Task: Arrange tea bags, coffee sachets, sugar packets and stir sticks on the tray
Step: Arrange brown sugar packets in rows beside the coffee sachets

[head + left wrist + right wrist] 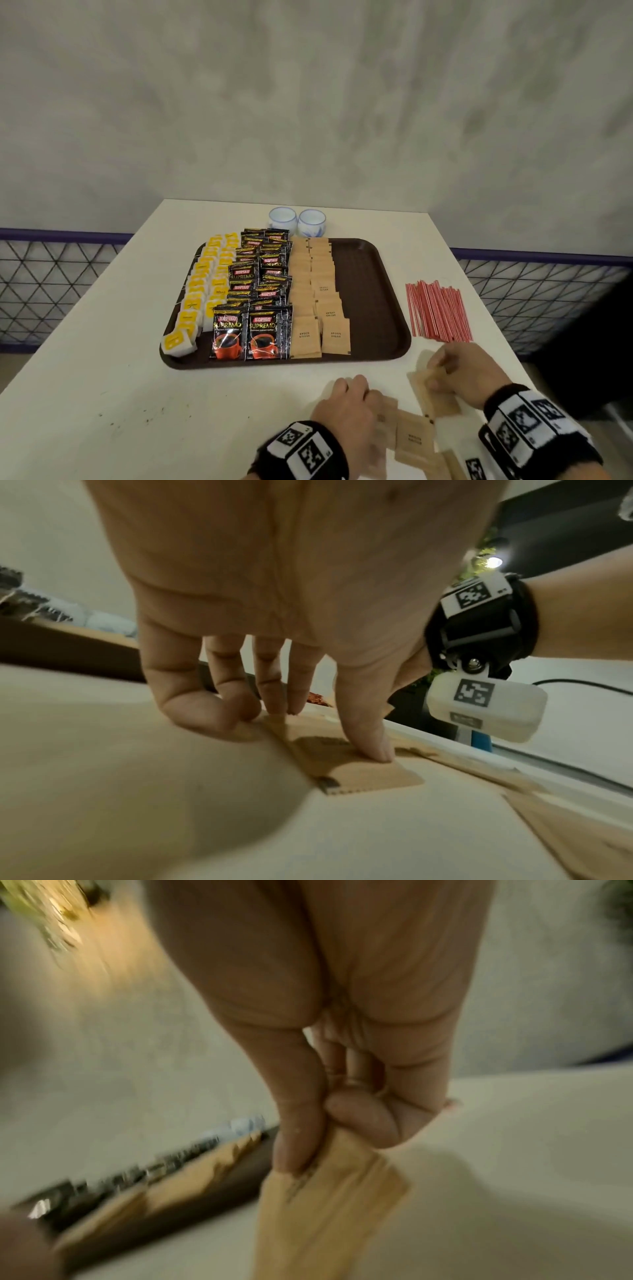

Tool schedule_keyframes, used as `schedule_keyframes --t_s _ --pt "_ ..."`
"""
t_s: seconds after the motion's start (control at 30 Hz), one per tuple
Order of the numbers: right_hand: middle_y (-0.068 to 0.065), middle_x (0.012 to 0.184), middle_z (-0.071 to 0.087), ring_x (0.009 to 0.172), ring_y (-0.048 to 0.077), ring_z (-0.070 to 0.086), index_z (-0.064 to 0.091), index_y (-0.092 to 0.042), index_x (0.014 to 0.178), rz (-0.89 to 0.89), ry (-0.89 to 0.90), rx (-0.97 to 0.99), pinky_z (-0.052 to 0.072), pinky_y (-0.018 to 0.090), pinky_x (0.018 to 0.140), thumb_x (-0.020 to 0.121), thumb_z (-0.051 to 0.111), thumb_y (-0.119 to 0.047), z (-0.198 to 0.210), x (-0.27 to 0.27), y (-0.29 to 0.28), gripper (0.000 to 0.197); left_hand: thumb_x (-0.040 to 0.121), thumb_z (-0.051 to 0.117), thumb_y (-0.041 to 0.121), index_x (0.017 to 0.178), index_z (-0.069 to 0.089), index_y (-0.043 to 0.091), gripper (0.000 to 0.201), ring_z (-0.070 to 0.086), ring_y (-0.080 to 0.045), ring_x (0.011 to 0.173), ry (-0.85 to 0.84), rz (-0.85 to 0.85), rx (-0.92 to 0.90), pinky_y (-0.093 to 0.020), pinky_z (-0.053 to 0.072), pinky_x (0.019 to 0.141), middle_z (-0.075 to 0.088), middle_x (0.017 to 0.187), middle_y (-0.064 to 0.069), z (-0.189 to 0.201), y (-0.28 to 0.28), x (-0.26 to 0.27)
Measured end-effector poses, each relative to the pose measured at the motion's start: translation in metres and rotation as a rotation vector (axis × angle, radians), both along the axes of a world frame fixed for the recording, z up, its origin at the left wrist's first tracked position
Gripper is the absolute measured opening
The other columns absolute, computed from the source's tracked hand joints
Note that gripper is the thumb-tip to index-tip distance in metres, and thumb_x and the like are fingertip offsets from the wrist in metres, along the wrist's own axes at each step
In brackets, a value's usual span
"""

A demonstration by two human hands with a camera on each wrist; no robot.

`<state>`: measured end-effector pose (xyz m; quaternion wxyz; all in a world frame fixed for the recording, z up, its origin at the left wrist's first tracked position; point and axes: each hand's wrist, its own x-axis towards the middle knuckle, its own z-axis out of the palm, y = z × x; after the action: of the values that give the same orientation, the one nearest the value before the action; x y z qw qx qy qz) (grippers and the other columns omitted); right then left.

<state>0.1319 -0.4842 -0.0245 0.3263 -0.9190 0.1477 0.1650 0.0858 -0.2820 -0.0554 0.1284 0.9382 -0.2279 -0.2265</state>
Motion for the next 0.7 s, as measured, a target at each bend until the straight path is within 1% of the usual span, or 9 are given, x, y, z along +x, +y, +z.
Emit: schedule_keyframes --t_s 0.07,0.17,0.23,0.3,0.4,0.5,0.57,0.63,0.7 --pt "-0.001 0.076 0.069 0.078 0.019 0.062 0.066 -0.016 0.073 0.051 -0.164 0.124 0.048 0.029 0.07 0.08 0.067 0.001 0.015 0.005 0.007 0.018 0.084 0.062 0.031 0.133 0.035 0.016 0.058 0.033 -0.026 0.119 0.003 0.018 -0.024 -0.042 0.044 0.094 0.033 0.129 -0.005 0.0 0.001 0.0" --pt "0.001 0.083 0.068 0.08 0.017 0.063 0.068 -0.019 0.078 0.117 -0.293 0.27 0.047 0.027 0.066 0.082 0.067 -0.001 0.031 0.022 0.041 0.019 0.089 0.055 0.03 0.135 0.034 0.015 0.054 0.031 -0.027 0.121 -0.021 0.017 -0.004 -0.042 0.042 0.098 0.033 0.13 -0.006 -0.001 0.001 -0.001" --pt "-0.001 0.078 0.065 0.074 0.015 0.061 0.067 -0.023 0.076 0.136 -0.299 0.269 0.053 0.032 0.068 0.082 0.067 0.0 0.024 0.038 0.067 0.024 0.091 0.051 0.028 0.137 0.033 0.014 0.052 0.032 -0.027 0.12 -0.037 0.015 0.008 -0.041 0.039 0.101 0.034 0.131 -0.006 -0.005 0.003 -0.002" --pt "-0.003 0.078 0.064 0.074 0.013 0.061 0.066 -0.026 0.075 0.146 -0.29 0.216 0.056 0.035 0.076 0.082 0.067 -0.003 0.008 0.053 0.09 0.023 0.089 0.052 0.029 0.136 0.035 0.014 0.052 0.033 -0.028 0.117 -0.071 -0.001 0.005 -0.041 0.036 0.101 0.037 0.132 -0.007 -0.011 0.005 -0.002" --pt "-0.004 0.084 0.064 0.078 0.012 0.061 0.071 -0.019 0.083 0.146 -0.256 0.138 0.055 0.028 0.078 0.084 0.064 -0.003 -0.01 0.07 0.112 0.017 0.085 0.056 0.028 0.132 0.038 0.01 0.053 0.036 -0.03 0.117 -0.071 0.033 0.01 -0.038 0.031 0.101 0.04 0.129 -0.01 -0.015 0.008 0.0" --pt "-0.003 0.085 0.063 0.078 0.01 0.058 0.071 -0.014 0.087 0.134 -0.217 0.084 0.045 0.02 0.073 0.083 0.063 0.0 -0.017 0.081 0.12 0.016 0.082 0.055 0.021 0.127 0.042 0.009 0.048 0.039 -0.029 0.118 -0.071 0.054 -0.018 -0.035 0.03 0.1 0.044 0.126 -0.01 -0.015 0.013 0.001" --pt "-0.005 0.082 0.062 0.08 0.01 0.057 0.07 -0.015 0.085 0.164 -0.198 0.068 0.042 0.018 0.073 0.083 0.064 -0.001 -0.02 0.084 0.12 0.016 0.082 0.055 0.018 0.123 0.046 0.009 0.043 0.043 -0.028 0.116 -0.064 0.052 -0.04 -0.033 0.029 0.099 0.048 0.124 -0.009 -0.011 0.018 0.001" --pt "-0.01 0.076 0.058 0.081 0.012 0.057 0.066 -0.021 0.078 0.166 -0.212 0.056 0.044 0.02 0.075 0.084 0.062 -0.001 -0.023 0.084 0.12 0.021 0.086 0.053 0.017 0.12 0.048 0.004 0.037 0.044 -0.029 0.114 -0.064 0.007 -0.027 -0.033 0.026 0.099 0.05 0.123 -0.012 -0.005 0.021 0.001" --pt "-0.01 0.079 0.058 0.082 0.014 0.059 0.066 -0.025 0.079 0.168 -0.215 0.086 0.051 0.027 0.08 0.085 0.059 0.0 -0.023 0.083 0.117 0.027 0.09 0.046 0.016 0.118 0.049 0.001 0.031 0.044 -0.03 0.113 -0.082 -0.038 -0.015 -0.034 0.026 0.099 0.051 0.122 -0.014 0.0 0.022 0.001"
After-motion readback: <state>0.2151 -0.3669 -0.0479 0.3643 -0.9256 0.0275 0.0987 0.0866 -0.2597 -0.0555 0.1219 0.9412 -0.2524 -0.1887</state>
